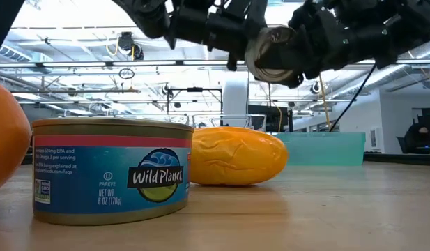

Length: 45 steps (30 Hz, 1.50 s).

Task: Pick & Place Food Item
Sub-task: Put the green tuna can into the green bin

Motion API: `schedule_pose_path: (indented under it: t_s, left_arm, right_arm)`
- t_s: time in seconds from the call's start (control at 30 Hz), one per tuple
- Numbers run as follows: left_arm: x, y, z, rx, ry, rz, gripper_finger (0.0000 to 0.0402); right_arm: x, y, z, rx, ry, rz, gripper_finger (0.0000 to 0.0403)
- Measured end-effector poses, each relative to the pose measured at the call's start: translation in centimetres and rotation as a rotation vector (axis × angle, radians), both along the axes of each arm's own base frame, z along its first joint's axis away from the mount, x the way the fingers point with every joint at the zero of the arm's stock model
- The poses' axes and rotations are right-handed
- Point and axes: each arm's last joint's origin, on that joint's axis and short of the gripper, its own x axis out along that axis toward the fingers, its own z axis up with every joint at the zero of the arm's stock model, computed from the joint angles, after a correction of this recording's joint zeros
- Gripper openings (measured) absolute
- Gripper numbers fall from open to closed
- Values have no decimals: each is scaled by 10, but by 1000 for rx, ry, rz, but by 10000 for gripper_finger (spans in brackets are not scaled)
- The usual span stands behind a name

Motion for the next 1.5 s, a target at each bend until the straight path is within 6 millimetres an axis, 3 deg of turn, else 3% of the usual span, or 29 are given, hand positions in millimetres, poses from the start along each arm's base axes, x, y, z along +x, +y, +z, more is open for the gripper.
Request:
schedule_pose_path:
  t_s: [0.27,0.4,0.7,0.93,1.23,1.37,1.5]
  left_arm:
    - [13,31,40,87,-42,-9,52]
    - [15,41,48,85,-64,-6,31]
    - [17,46,57,125,-89,16,4]
    - [16,48,57,170,-83,68,35]
    - [12,52,68,190,-99,118,40]
    - [6,63,75,140,-119,122,29]
    - [-10,82,95,90,-190,56,16]
  right_arm:
    - [-13,-16,19,-110,-12,-186,254]
    - [-18,-21,25,-124,-16,-208,246]
    - [-30,-24,33,-160,12,-194,117]
    - [-39,-26,39,-172,18,-244,118]
    - [-57,-36,41,-225,120,-494,118]
    - [-63,-45,39,-197,156,-549,118]
    - [-66,-56,37,-161,183,-607,118]
